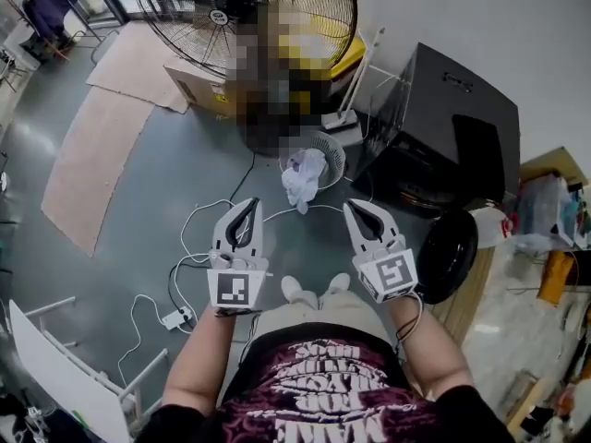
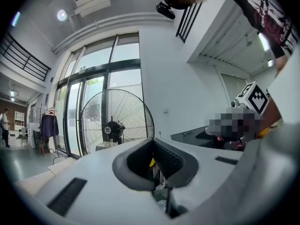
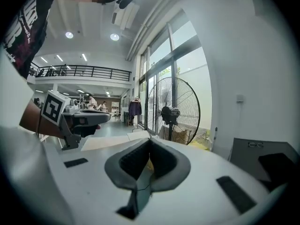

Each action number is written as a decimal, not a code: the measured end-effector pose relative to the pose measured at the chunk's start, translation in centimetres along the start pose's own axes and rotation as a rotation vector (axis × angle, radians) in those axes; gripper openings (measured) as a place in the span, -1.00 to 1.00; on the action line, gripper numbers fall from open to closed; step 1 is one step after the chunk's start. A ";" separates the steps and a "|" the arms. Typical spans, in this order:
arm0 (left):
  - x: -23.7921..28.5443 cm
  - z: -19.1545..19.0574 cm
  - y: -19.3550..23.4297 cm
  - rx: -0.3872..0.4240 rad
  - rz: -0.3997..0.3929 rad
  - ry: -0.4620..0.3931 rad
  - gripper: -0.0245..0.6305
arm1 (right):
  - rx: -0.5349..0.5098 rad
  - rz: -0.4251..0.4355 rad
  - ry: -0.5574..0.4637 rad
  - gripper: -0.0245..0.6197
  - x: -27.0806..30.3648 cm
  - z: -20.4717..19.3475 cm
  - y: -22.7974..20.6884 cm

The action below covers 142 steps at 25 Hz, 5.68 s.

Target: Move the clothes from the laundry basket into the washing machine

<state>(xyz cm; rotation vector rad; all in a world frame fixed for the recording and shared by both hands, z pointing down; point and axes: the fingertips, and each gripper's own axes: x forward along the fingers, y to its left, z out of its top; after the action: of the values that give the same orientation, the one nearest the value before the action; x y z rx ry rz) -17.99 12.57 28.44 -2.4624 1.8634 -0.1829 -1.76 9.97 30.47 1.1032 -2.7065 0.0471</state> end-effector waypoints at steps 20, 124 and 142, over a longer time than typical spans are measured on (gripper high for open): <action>9.2 -5.2 -3.2 0.024 0.139 0.095 -0.91 | 0.008 0.122 0.041 -0.90 6.4 -6.6 -9.7; 24.2 -38.1 3.8 -0.168 -0.018 0.384 -0.91 | 0.289 0.200 0.886 -0.71 29.6 -55.6 -9.1; 25.5 -26.9 1.7 -0.136 -0.093 0.333 -0.91 | 0.378 0.068 0.749 -0.71 25.3 -40.1 -11.8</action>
<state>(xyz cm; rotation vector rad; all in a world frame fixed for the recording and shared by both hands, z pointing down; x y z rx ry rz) -16.13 -11.55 56.61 -2.7563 1.9361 -0.5169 -3.53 -11.40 74.36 0.8394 -2.0832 0.8317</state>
